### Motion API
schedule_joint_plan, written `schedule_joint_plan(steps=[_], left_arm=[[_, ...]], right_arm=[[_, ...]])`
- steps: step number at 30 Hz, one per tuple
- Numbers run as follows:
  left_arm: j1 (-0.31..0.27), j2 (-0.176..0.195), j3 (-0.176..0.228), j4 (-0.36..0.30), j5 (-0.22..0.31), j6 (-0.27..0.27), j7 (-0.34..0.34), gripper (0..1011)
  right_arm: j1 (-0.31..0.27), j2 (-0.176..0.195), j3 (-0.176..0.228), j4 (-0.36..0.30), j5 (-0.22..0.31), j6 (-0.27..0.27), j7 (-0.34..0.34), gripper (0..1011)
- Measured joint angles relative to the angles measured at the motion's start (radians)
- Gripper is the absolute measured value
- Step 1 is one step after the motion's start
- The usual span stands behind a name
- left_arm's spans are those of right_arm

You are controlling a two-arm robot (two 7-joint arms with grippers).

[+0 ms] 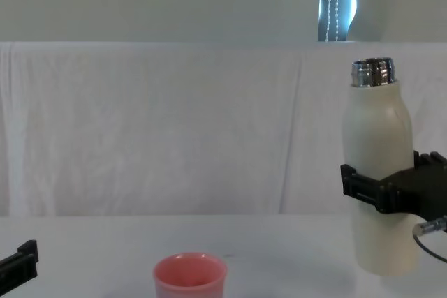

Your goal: Grasp the thermos with one hand and pour water into the cup lid.

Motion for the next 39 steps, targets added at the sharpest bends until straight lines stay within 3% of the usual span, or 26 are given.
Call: schedule_joint_plan(steps=[23,32,39], left_arm=[[0.0,0.0,0.0,0.0,0.0,0.0,0.0,1001],[0.0,0.0,0.0,0.0,0.0,0.0,0.0,1001],[0.0,0.0,0.0,0.0,0.0,0.0,0.0,1001]], right_arm=[[0.036,0.073,-0.063,-0.062,-0.199,0.041,-0.005,951],[0.044,0.108,-0.116,-0.067,-0.353,-0.033,-0.058,951],[0.058,0.147,-0.157,-0.067,-0.438,-0.067,-0.056,951]])
